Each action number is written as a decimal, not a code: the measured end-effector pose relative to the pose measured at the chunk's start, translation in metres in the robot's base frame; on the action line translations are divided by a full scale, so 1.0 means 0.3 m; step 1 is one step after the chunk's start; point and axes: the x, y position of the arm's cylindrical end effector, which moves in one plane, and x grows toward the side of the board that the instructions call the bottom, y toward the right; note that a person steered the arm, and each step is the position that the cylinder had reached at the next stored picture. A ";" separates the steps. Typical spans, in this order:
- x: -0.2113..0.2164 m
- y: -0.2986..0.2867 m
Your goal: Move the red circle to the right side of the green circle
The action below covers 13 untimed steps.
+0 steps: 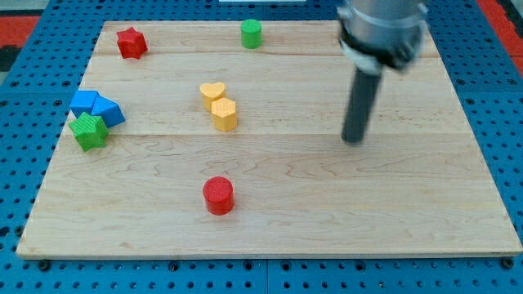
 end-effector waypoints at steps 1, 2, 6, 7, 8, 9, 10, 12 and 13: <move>0.310 -0.116; 0.393 -0.344; 0.193 -0.830; 0.014 -0.637; -0.073 -0.313; 0.050 -0.328; 0.038 -0.217; -0.043 0.035; -0.128 0.056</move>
